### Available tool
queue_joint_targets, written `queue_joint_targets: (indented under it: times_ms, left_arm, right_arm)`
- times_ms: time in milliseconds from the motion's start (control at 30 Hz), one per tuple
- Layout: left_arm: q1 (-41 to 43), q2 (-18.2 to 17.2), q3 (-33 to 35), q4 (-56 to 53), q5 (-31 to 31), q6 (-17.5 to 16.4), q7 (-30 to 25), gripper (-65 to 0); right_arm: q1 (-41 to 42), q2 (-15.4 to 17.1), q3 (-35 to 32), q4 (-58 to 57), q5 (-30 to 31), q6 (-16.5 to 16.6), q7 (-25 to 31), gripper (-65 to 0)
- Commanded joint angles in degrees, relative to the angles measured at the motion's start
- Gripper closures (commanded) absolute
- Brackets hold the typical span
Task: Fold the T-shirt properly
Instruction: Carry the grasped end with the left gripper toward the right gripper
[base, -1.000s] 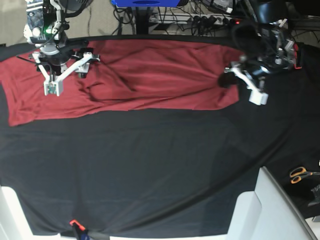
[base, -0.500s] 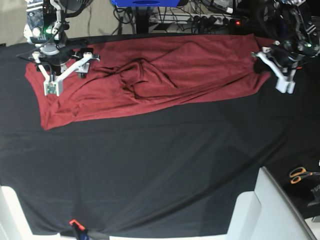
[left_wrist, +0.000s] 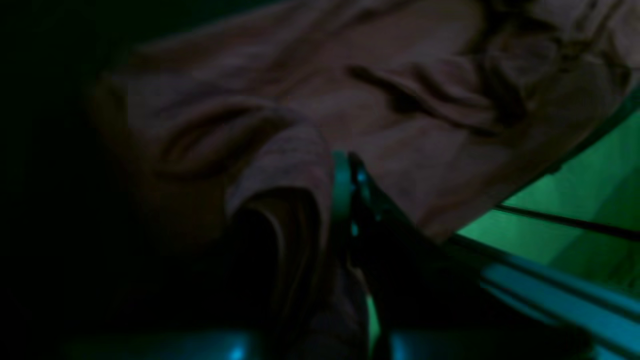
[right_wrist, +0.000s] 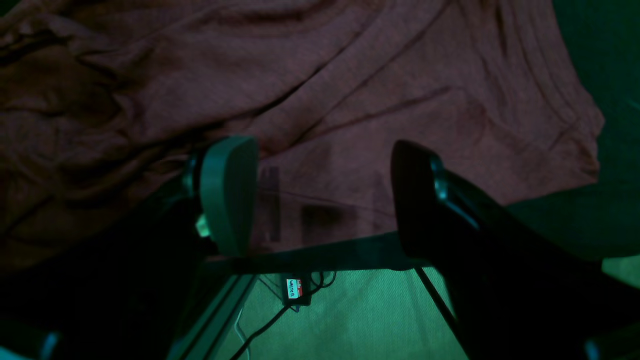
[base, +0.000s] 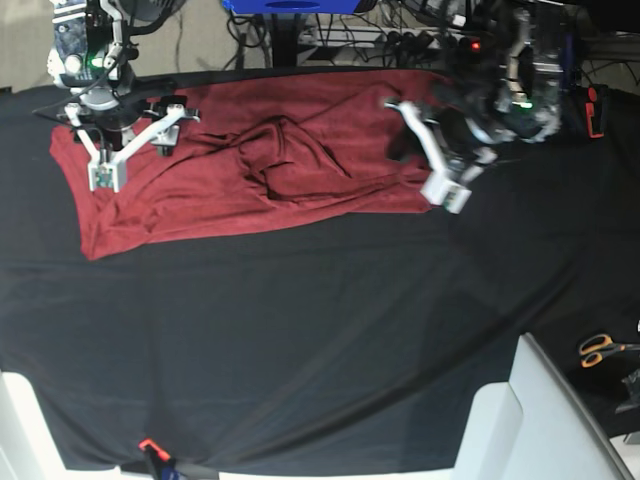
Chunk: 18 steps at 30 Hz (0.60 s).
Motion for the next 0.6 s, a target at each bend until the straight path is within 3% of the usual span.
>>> queue_joint_targets:
  times_ms: [0,233,567]
  left_arm:
    - [-1.21,-0.30,1.63,0.91,-1.16,0.25,-1.12,0.0]
    - [-4.28,2.78,6.37,0.12,-1.25,4.82,-1.12,0.0]
    - [-9.91,7.09,10.24,-6.83,-0.99,4.82,-1.12,0.0]
  right_arm:
    - [0.02,0.15,0.35,0.81,-0.14,0.09,0.96,-39.8]
    - [0.02,0.15,0.35,0.81,-0.14,0.09,0.96,-39.8]
    - [0.02,0.15,0.35,0.81,-0.14,0.09,0.96,-39.8]
